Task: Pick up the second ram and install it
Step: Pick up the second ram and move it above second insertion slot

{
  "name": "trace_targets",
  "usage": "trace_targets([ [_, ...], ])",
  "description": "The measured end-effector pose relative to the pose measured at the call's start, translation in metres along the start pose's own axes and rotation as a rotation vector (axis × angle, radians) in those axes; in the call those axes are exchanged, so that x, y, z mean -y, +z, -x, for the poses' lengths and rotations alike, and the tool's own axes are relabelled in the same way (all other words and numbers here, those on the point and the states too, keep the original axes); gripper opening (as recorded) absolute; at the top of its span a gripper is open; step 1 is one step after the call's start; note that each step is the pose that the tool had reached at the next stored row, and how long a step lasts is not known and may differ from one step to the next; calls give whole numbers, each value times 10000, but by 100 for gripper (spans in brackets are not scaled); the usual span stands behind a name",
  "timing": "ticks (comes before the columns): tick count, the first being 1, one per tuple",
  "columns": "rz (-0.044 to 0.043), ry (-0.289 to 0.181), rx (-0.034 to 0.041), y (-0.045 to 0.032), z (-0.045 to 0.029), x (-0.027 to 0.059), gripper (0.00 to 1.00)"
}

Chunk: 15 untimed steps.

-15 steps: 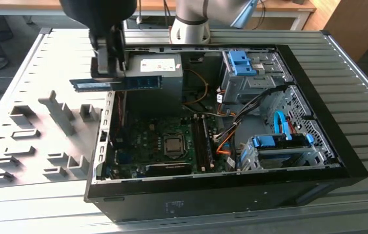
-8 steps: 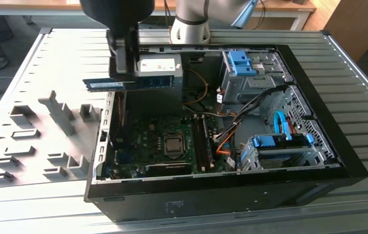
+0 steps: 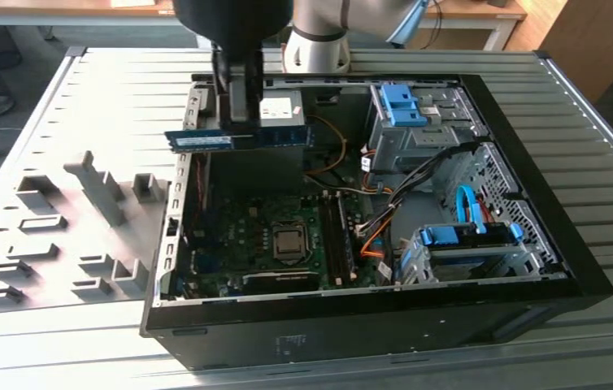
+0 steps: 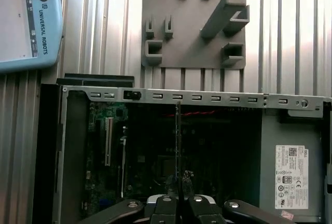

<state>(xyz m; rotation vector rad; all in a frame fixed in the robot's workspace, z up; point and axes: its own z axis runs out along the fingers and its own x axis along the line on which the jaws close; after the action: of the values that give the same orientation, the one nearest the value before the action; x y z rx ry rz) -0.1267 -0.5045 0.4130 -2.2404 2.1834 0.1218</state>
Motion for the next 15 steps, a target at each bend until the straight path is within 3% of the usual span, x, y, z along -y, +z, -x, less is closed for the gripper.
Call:
trace_targets([
  [15, 11, 2, -1, -17, -11, 443, 14],
])
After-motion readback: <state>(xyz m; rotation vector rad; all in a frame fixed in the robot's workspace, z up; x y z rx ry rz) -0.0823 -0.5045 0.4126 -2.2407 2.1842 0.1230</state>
